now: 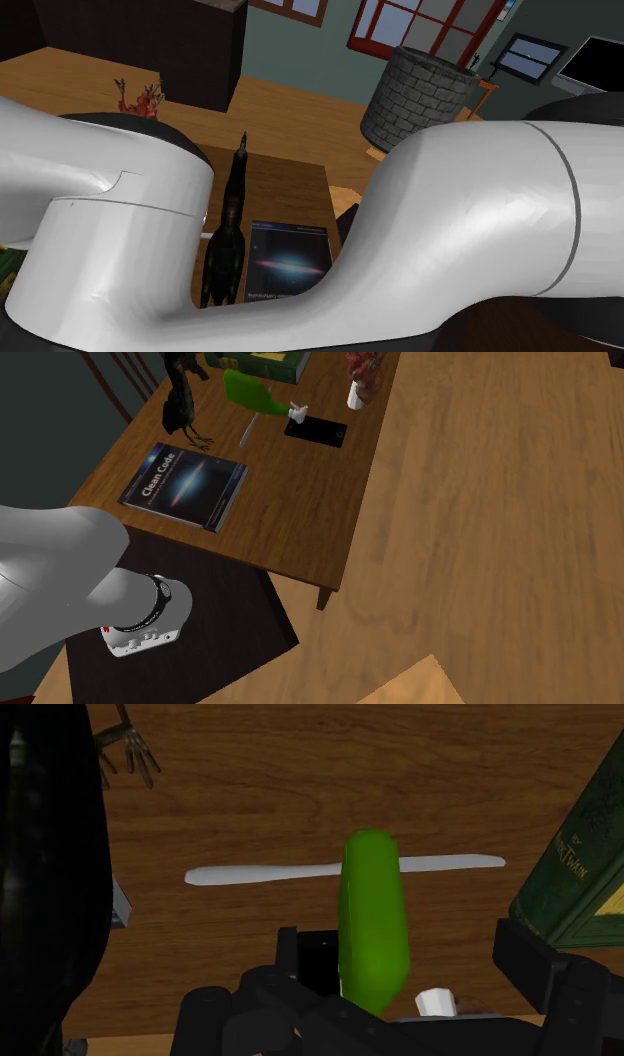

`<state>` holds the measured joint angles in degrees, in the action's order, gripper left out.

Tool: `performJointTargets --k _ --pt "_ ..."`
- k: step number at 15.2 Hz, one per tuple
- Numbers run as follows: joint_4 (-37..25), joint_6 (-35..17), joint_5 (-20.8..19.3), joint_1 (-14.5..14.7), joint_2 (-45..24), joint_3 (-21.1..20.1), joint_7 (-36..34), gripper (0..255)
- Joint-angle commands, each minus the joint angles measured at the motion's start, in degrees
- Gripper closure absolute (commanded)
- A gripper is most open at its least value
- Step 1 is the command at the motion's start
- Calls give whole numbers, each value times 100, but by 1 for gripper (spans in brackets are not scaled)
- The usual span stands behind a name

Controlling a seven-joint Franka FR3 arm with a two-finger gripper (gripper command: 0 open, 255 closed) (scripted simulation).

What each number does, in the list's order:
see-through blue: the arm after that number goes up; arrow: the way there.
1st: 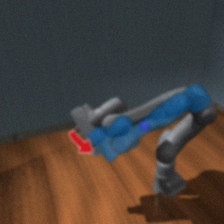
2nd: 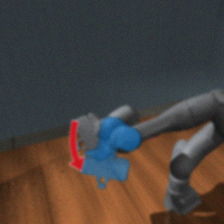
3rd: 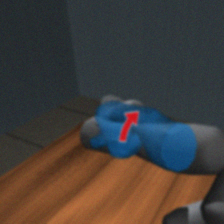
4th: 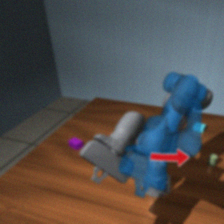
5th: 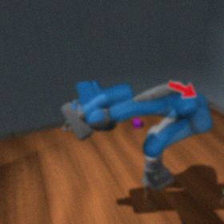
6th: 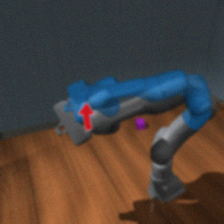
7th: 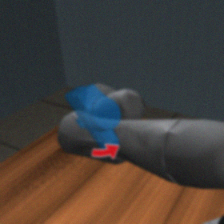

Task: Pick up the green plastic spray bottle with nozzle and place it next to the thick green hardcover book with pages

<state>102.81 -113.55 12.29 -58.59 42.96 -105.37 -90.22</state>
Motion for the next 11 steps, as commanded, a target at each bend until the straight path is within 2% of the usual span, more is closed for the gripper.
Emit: performJointTargets --k 1,3,11 --pt "-221 269 -55 53 -47 69 -36 0" --pt "-484 586 -117 118 -103 148 -79 0" --pt "-484 586 -117 118 -103 148 -79 0"
